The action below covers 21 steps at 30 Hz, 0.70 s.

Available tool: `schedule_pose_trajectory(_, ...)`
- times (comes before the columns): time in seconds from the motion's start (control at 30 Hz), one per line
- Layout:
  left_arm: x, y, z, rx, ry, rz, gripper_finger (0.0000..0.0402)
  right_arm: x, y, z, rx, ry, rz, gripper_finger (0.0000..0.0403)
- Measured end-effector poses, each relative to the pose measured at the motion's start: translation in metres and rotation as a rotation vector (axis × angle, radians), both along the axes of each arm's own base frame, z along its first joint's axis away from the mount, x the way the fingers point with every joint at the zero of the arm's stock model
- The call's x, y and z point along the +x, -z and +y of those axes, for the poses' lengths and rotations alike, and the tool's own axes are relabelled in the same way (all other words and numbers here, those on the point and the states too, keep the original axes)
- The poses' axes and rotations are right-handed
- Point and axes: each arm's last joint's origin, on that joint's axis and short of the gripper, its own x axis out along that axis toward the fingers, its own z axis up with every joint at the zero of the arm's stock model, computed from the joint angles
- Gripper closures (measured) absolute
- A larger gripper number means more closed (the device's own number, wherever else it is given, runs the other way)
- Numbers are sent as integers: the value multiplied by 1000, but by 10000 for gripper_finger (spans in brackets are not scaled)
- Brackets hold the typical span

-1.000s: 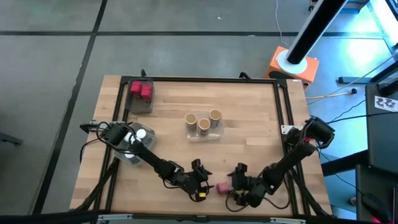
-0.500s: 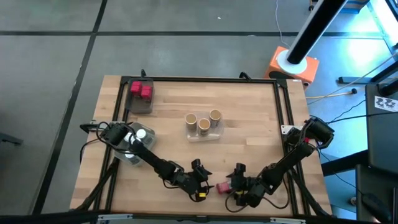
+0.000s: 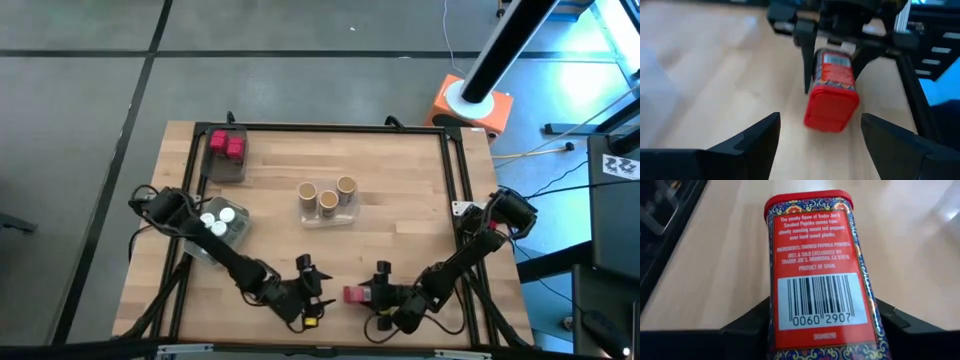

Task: Sort spices by type
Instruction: Put the red seasoning can into the black bin

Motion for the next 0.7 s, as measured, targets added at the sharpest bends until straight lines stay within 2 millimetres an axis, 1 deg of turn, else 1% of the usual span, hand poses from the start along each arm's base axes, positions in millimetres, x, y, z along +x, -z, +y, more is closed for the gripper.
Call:
schedule_pose_trajectory(0.17, -12, -8, -16, 176, -29, -73, 135, 12, -8, -5, -64, 24, -106, 199)
schedule_pose_trajectory(0.27, -12, -11, -18, 175, -27, -98, 135, 19, -17, -7, -79, 12, -165, 199)
schedule_pose_trajectory(0.4, -7, -10, -12, 179, -36, -92, 135, 26, -28, -10, -100, -12, -229, 199)
schedule_pose_trajectory(0.5, -2, -11, -7, 153, -4, -89, 135, 27, -34, -9, -148, -47, -268, 199)
schedule_pose_trajectory(0.6, 4, -12, -1, 151, 22, -89, 135, 30, -47, -9, -132, -54, -336, 199)
schedule_pose_trajectory(0.63, 6, -13, 1, 149, 32, -93, 135, 33, -49, -11, -136, -54, -349, 199)
schedule_pose_trajectory(0.7, 11, -15, 5, 138, 57, -111, 135, 36, -47, -14, -155, -57, -338, 199)
